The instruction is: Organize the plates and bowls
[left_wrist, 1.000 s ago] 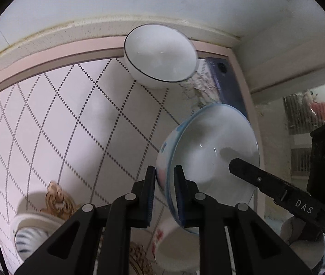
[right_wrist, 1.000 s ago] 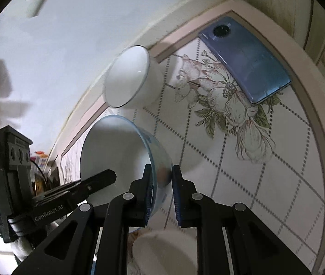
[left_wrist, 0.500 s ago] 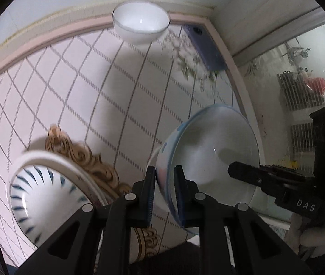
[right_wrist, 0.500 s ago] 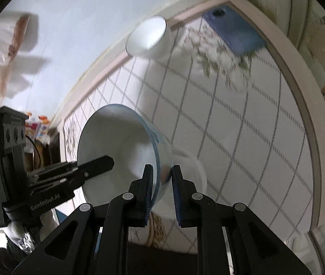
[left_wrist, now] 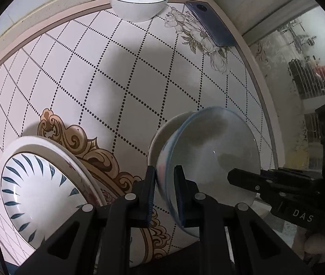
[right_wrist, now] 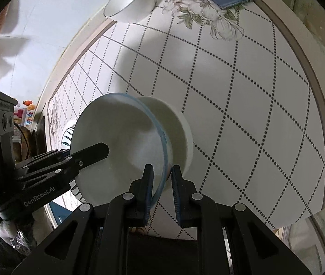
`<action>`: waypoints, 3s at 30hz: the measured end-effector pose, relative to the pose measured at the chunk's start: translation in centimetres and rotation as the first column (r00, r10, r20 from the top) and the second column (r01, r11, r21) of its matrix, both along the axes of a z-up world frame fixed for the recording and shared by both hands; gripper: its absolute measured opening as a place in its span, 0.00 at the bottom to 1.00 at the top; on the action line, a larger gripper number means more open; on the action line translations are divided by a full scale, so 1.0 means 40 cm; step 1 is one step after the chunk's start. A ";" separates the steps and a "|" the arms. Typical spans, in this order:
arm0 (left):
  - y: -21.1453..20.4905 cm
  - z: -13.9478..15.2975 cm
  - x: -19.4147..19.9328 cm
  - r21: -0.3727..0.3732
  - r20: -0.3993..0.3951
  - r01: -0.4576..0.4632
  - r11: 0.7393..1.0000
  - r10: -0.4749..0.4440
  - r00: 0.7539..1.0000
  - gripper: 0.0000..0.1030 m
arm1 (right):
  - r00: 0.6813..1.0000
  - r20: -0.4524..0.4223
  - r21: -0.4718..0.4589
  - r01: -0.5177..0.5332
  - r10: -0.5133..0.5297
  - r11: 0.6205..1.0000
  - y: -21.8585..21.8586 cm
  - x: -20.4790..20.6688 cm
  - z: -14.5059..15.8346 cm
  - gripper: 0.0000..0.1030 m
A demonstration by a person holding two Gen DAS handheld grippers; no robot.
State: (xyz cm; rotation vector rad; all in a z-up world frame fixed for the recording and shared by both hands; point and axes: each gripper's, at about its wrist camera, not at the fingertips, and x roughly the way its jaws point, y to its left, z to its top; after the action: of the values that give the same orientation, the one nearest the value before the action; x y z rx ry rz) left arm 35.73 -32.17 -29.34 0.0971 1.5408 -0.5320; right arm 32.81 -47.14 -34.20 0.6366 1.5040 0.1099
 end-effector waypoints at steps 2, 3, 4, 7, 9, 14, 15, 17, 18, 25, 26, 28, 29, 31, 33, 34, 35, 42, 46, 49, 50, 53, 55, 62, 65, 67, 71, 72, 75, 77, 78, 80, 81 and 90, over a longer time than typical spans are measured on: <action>-0.005 -0.006 0.000 0.009 0.006 0.005 1.000 -0.005 1.000 0.14 | 1.000 -0.002 -0.014 0.000 0.000 1.000 0.004 0.006 -0.006 0.17; -0.006 -0.010 0.001 0.013 0.008 0.006 1.000 -0.006 1.000 0.14 | 1.000 -0.002 -0.018 0.001 -0.001 1.000 0.005 0.004 -0.007 0.18; -0.007 -0.012 0.003 0.014 0.007 0.006 1.000 -0.006 1.000 0.14 | 1.000 -0.005 -0.019 0.002 -0.002 1.000 0.005 0.004 -0.009 0.18; -0.009 -0.021 0.003 0.024 0.008 0.013 1.000 -0.013 1.000 0.14 | 1.000 -0.008 -0.021 0.002 -0.002 1.000 0.004 0.009 -0.011 0.18; -0.013 -0.024 0.006 0.029 0.013 0.015 0.999 -0.015 1.000 0.14 | 1.000 -0.010 -0.026 0.001 -0.001 1.000 0.003 0.009 -0.009 0.18; -0.012 -0.035 0.015 0.046 0.010 0.013 0.999 -0.014 1.000 0.14 | 1.000 -0.025 -0.030 0.001 -0.001 1.000 0.011 0.023 -0.015 0.22; -0.008 -0.041 0.017 0.043 -0.004 0.008 0.999 -0.008 1.000 0.14 | 1.000 -0.029 -0.026 0.003 -0.004 1.000 0.011 0.024 -0.015 0.24; -0.004 -0.046 0.014 0.047 -0.015 0.010 0.999 -0.009 1.000 0.14 | 0.999 -0.035 -0.021 -0.001 0.000 1.000 0.011 0.030 -0.015 0.25; -0.005 -0.048 0.012 0.049 -0.017 0.015 0.999 -0.014 1.000 0.14 | 0.999 -0.036 -0.025 -0.002 0.001 1.000 0.009 0.032 -0.013 0.25; 0.006 -0.022 0.016 0.035 -0.037 0.024 0.999 -0.023 0.999 0.14 | 0.996 -0.081 -0.025 -0.024 0.021 0.999 -0.008 0.040 -0.007 0.26; 0.016 -0.003 0.026 0.022 -0.037 0.018 1.000 -0.017 0.999 0.14 | 0.996 -0.088 -0.028 -0.027 0.025 0.999 -0.020 0.040 0.003 0.26; 0.040 0.042 0.059 -0.012 -0.023 -0.015 1.000 0.015 1.000 0.15 | 0.996 -0.083 -0.031 -0.018 0.015 0.999 -0.041 0.045 0.028 0.26; 0.049 0.055 0.076 -0.022 -0.014 -0.030 0.999 0.030 0.999 0.15 | 0.998 -0.068 -0.027 0.002 -0.004 1.000 -0.059 0.050 0.047 0.26; 0.066 0.083 0.146 -0.040 0.007 -0.074 0.996 0.075 0.997 0.23 | 0.999 -0.016 -0.006 0.050 -0.051 0.999 -0.104 0.082 0.095 0.34; 0.081 0.087 0.227 -0.078 0.010 -0.134 0.988 0.135 0.991 0.25 | 0.996 0.044 0.006 0.084 -0.084 0.996 -0.136 0.123 0.123 0.58; 0.095 0.079 0.277 -0.100 0.003 -0.181 0.978 0.182 0.983 0.25 | 0.990 0.091 0.013 0.106 -0.107 0.994 -0.154 0.158 0.135 0.61; 0.107 0.069 0.314 -0.115 -0.007 -0.220 0.969 0.221 0.975 0.25 | 0.984 0.124 0.019 0.125 -0.126 0.992 -0.167 0.187 0.137 0.61; 0.122 -0.038 0.528 -0.197 -0.133 -0.387 0.901 0.366 0.921 0.25 | 0.930 0.216 0.213 0.252 -0.297 0.944 -0.220 0.422 0.017 0.61; 0.098 -0.082 0.605 -0.215 -0.149 -0.395 0.893 0.370 0.917 0.25 | 0.927 0.201 0.225 0.272 -0.318 0.935 -0.221 0.531 -0.071 0.61; 0.072 -0.109 0.637 -0.230 -0.155 -0.380 0.896 0.352 0.923 0.25 | 0.929 0.185 0.235 0.274 -0.319 0.933 -0.223 0.575 -0.119 0.61; 0.062 -0.121 0.646 -0.229 -0.161 -0.373 0.899 0.343 0.925 0.25 | 0.932 0.181 0.235 0.269 -0.314 0.934 -0.221 0.596 -0.138 0.58; 0.026 -0.149 0.661 -0.185 -0.150 -0.345 0.920 0.321 0.935 0.22 | 0.944 0.169 0.225 0.242 -0.282 0.944 -0.205 0.633 -0.176 0.39; 0.003 -0.147 0.659 -0.161 -0.105 -0.316 0.935 0.302 0.947 0.22 | 0.954 0.160 0.182 0.225 -0.255 0.957 -0.191 0.651 -0.199 0.25; -0.058 -0.143 0.655 -0.134 -0.042 -0.273 0.952 0.270 0.962 0.18 | 0.956 0.211 0.081 0.189 -0.202 0.979 -0.150 0.644 -0.184 0.21; -0.059 -0.123 0.646 -0.135 -0.013 -0.258 0.957 0.258 0.966 0.18 | 0.959 0.215 0.068 0.176 -0.186 0.982 -0.134 0.633 -0.176 0.21; -0.061 -0.101 0.634 -0.139 0.000 -0.248 0.959 0.251 0.968 0.18 | 0.958 0.223 0.065 0.171 -0.181 0.983 -0.129 0.611 -0.168 0.21; -0.069 -0.047 0.601 -0.151 0.028 -0.222 0.963 0.229 0.973 0.18 | 0.955 0.235 0.069 0.169 -0.180 0.983 -0.118 0.578 -0.138 0.21; -0.071 -0.031 0.592 -0.154 0.036 -0.215 0.964 0.223 0.974 0.18 | 0.954 0.240 0.072 0.167 -0.179 0.983 -0.115 0.569 -0.129 0.21; -0.064 0.026 0.546 -0.161 0.065 -0.187 0.969 0.199 0.978 0.18 | 0.951 0.259 0.069 0.156 -0.169 0.985 -0.108 0.539 -0.084 0.21; -0.062 0.054 0.517 -0.165 0.078 -0.175 0.971 0.189 0.979 0.18 | 0.948 0.274 0.071 0.150 -0.163 0.986 -0.089 0.497 -0.051 0.21; -0.061 0.070 0.498 -0.166 0.086 -0.167 0.972 0.183 0.979 0.18 | 0.944 0.287 0.072 0.148 -0.162 0.986 -0.087 0.484 -0.036 0.21; -0.054 0.106 0.453 -0.174 0.100 -0.153 0.973 0.172 0.980 0.18 | 0.941 0.303 0.068 0.141 -0.154 0.988 -0.078 0.448 -0.002 0.21; -0.046 0.117 0.437 -0.176 0.104 -0.149 0.973 0.168 0.980 0.18 | 0.939 0.310 0.065 0.137 -0.150 0.988 -0.072 0.431 0.010 0.21; 0.025 0.225 0.252 -0.191 0.144 -0.091 0.977 0.120 0.982 0.18 | 0.933 0.335 0.070 0.116 -0.133 0.991 -0.077 0.237 0.141 0.21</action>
State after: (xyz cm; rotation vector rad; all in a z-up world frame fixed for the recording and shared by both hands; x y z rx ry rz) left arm 45.81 -31.18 -20.35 -0.0840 1.3309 -0.5662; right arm 42.31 -50.21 -28.57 0.7120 1.1274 0.1523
